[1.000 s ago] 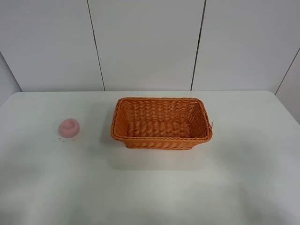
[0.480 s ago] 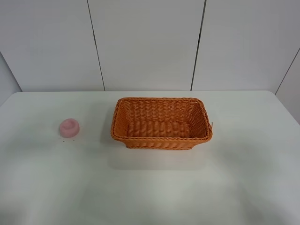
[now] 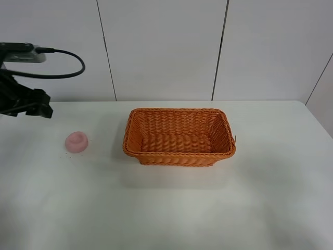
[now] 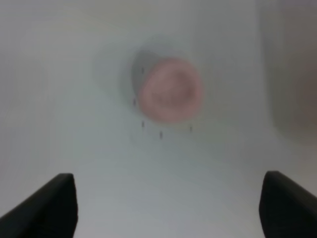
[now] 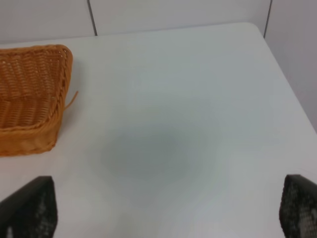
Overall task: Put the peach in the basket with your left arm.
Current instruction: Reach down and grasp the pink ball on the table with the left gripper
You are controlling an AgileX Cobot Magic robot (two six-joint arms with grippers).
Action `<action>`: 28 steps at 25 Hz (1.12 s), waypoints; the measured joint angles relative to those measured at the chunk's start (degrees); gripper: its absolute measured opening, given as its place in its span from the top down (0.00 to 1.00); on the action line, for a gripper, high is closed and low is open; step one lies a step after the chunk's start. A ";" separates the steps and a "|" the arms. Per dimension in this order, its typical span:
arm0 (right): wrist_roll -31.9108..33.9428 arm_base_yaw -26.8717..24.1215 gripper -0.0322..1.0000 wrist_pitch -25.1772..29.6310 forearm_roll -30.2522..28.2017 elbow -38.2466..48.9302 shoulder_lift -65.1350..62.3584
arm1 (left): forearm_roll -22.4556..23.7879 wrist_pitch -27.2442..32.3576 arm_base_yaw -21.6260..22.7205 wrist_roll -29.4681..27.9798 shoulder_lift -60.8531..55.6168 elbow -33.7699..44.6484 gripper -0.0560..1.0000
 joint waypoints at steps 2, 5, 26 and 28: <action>0.00 0.00 0.30 0.00 0.00 0.00 0.00 | 0.00 -0.67 0.00 0.12 7.50 -5.29 0.14; 0.00 0.00 0.30 0.00 0.00 0.00 0.00 | 0.00 -0.95 0.00 0.29 18.05 -12.81 0.14; 0.00 0.00 0.30 0.00 0.00 0.00 0.00 | 1.78 5.91 0.00 1.35 47.77 -31.67 0.14; 0.00 0.00 0.30 0.00 0.00 0.00 0.00 | 1.78 6.71 0.00 1.35 47.77 -31.67 0.14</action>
